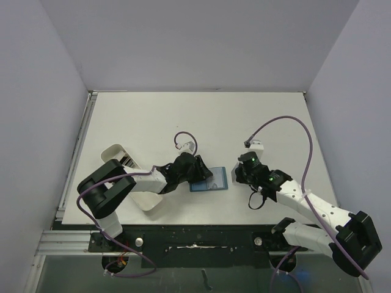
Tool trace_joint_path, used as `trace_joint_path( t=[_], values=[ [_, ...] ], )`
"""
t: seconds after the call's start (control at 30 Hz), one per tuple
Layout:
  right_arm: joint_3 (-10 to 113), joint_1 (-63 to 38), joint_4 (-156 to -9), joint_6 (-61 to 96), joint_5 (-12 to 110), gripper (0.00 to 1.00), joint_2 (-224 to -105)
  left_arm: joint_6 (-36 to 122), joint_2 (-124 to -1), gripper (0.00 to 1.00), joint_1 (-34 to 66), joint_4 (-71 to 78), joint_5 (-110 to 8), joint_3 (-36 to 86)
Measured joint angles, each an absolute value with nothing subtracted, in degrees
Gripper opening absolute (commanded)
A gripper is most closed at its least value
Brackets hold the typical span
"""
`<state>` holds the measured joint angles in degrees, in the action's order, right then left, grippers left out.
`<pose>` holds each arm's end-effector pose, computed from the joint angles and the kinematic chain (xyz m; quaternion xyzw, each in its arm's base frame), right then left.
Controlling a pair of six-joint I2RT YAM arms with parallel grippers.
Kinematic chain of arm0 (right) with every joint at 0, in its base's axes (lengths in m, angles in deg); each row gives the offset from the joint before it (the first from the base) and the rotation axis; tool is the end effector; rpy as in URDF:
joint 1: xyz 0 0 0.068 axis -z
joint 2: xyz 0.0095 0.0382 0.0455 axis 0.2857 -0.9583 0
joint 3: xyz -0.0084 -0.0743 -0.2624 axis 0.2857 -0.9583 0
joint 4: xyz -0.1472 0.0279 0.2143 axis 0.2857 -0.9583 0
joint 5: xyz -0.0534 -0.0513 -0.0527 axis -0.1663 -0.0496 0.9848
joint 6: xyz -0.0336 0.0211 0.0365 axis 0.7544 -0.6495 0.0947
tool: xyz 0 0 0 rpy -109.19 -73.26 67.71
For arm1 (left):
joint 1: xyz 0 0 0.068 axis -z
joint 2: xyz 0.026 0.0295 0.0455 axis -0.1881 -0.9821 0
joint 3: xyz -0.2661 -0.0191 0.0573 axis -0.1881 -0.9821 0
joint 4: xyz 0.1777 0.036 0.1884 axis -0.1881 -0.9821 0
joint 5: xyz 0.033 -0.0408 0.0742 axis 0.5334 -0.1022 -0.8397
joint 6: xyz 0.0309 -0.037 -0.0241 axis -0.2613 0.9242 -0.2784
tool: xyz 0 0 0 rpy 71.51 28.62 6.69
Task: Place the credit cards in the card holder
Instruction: Insert the credit card into the card holder.
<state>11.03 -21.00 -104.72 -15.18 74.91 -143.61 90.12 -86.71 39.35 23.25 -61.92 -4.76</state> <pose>0.1722 0.1187 0.2158 0.0716 0.9189 0.1100 0.3720 0.2163 -0.2569 0.1383 -0.0798 0.8846 -0.3620 0.2831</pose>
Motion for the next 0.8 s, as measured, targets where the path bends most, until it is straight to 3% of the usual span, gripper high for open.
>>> trace_joint_path(
  t=[0.8],
  values=[
    [11.1,-24.4,-103.0,-14.3,74.9,0.0,-147.3,89.3,-85.6,0.4,39.4,19.0,-65.0,-3.9]
  ],
)
